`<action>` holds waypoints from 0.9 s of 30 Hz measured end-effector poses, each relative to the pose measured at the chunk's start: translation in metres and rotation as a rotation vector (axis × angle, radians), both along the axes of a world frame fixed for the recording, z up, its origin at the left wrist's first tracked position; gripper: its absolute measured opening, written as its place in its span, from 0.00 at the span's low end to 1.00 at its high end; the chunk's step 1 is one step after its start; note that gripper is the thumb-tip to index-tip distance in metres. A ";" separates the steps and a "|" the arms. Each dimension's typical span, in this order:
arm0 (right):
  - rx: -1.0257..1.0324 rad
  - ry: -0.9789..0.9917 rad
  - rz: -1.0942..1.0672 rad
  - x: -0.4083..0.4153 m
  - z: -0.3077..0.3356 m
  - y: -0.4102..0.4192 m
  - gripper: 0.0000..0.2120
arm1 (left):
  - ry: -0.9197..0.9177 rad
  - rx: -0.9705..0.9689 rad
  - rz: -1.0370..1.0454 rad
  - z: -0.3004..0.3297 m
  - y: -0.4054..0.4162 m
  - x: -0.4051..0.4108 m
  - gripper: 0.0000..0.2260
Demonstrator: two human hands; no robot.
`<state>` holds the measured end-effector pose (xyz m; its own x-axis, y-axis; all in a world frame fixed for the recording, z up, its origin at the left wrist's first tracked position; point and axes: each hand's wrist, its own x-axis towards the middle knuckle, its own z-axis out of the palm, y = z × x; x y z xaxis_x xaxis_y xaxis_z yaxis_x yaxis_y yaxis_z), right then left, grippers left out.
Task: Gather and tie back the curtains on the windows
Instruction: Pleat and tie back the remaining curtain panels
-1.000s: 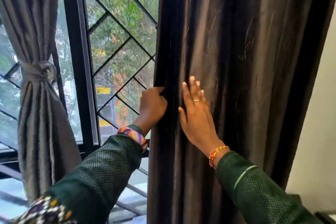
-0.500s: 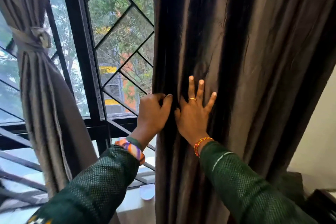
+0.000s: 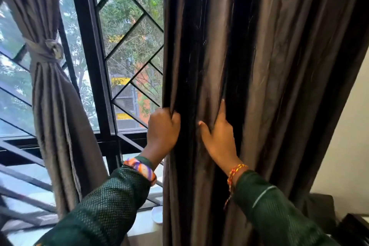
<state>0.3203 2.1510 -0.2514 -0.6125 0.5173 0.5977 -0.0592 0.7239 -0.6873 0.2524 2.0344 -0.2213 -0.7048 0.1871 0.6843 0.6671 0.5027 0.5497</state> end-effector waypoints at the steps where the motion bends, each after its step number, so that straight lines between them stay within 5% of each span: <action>1: 0.019 -0.064 -0.010 0.000 0.001 0.000 0.35 | -0.001 -0.008 0.005 -0.001 -0.003 0.002 0.12; 4: 0.109 -0.087 -0.027 0.005 -0.008 -0.012 0.29 | 0.023 0.006 -0.010 -0.003 -0.009 0.007 0.10; 9: 0.114 -0.146 0.057 0.015 -0.027 -0.042 0.33 | 0.148 0.076 -0.133 -0.010 0.002 0.025 0.21; 12: -0.025 -0.192 0.098 0.026 -0.032 -0.054 0.19 | 0.132 0.074 -0.224 -0.013 0.012 0.041 0.25; 15: 0.061 -0.346 0.089 0.046 -0.031 -0.052 0.16 | 0.130 0.067 -0.175 -0.012 0.019 0.045 0.16; 17: 0.203 -0.430 0.134 0.059 -0.033 -0.045 0.26 | 0.099 0.062 -0.127 -0.011 0.020 0.042 0.11; 22: 0.521 0.106 -0.270 0.079 -0.024 -0.012 0.38 | 0.074 0.064 -0.034 -0.010 0.013 0.030 0.10; 24: 0.390 0.170 -0.390 0.085 -0.003 0.004 0.42 | 0.073 0.045 -0.006 -0.010 0.010 0.027 0.11; 27: -0.012 0.088 -0.139 0.079 0.010 0.026 0.45 | 0.081 0.034 -0.013 -0.010 0.007 0.026 0.11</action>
